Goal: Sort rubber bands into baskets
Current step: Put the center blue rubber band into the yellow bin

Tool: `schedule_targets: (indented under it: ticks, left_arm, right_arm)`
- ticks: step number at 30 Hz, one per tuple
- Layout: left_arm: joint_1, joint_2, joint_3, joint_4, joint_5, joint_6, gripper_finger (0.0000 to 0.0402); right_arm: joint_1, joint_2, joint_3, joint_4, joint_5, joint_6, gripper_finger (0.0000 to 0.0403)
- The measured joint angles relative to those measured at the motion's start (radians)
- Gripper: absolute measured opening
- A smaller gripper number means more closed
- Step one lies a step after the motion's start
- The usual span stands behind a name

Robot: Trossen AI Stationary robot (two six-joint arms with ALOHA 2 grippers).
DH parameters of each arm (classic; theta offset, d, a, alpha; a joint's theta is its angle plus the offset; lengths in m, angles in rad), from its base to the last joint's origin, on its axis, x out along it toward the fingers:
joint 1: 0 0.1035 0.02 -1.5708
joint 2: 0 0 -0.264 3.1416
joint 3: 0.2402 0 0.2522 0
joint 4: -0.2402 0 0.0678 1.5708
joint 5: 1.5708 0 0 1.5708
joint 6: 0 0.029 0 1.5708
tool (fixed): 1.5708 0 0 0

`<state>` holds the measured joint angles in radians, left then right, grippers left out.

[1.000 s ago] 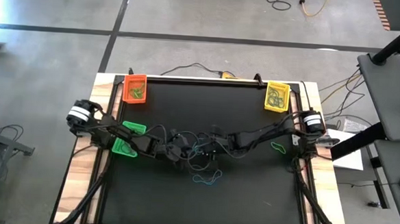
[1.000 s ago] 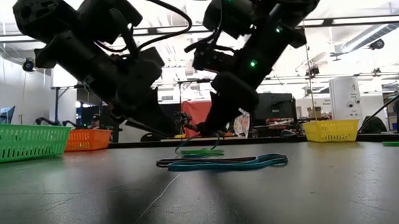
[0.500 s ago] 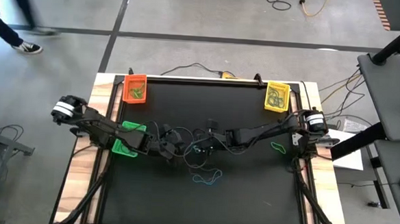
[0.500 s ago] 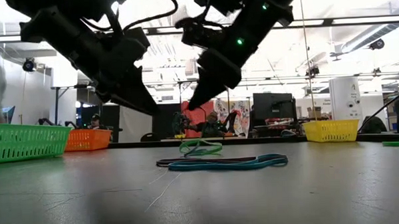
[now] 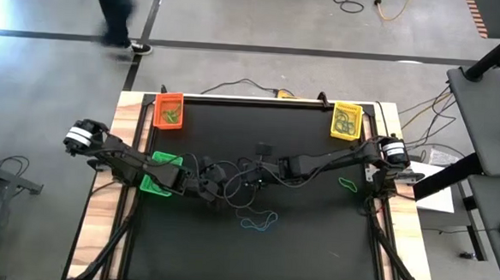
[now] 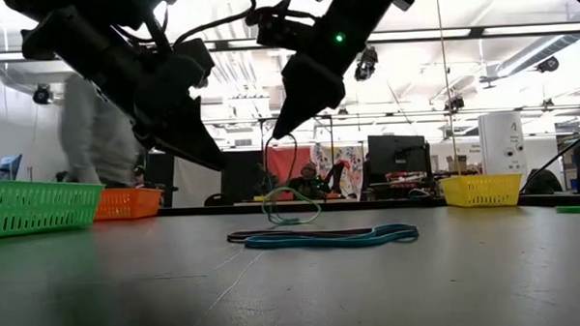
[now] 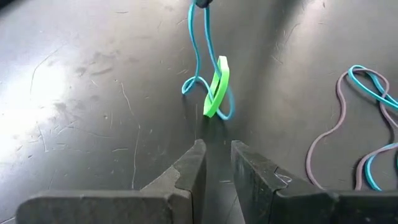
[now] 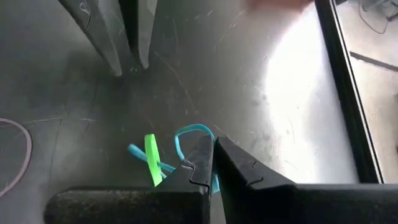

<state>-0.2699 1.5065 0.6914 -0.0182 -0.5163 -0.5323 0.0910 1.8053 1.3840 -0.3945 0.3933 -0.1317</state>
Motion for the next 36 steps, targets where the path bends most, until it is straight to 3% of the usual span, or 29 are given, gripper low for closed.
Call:
schedule_targets:
  ticks: [8, 25, 31, 36]
  left_arm:
    - [-0.004, 0.003, 0.0, -0.001, 0.0, 0.0, 0.0061]
    - [-0.005, 0.005, 0.0, -0.008, -0.024, 0.002, 0.0061]
    - [-0.032, -0.037, 0.0, -0.057, -0.017, 0.162, 0.0061]
    - [-0.036, -0.082, 0.0, -0.096, -0.017, 0.169, 0.0062]
  right_arm:
    - [-0.006, -0.001, 0.015, -0.06, 0.063, -0.037, 0.0009]
    - [0.014, -0.006, 0.229, -0.23, 0.088, -0.117, 0.0009]
    - [0.014, -0.006, 0.229, -0.297, 0.089, -0.114, 0.0009]
    - [0.013, -0.006, 0.229, -0.405, 0.105, -0.072, 0.0009]
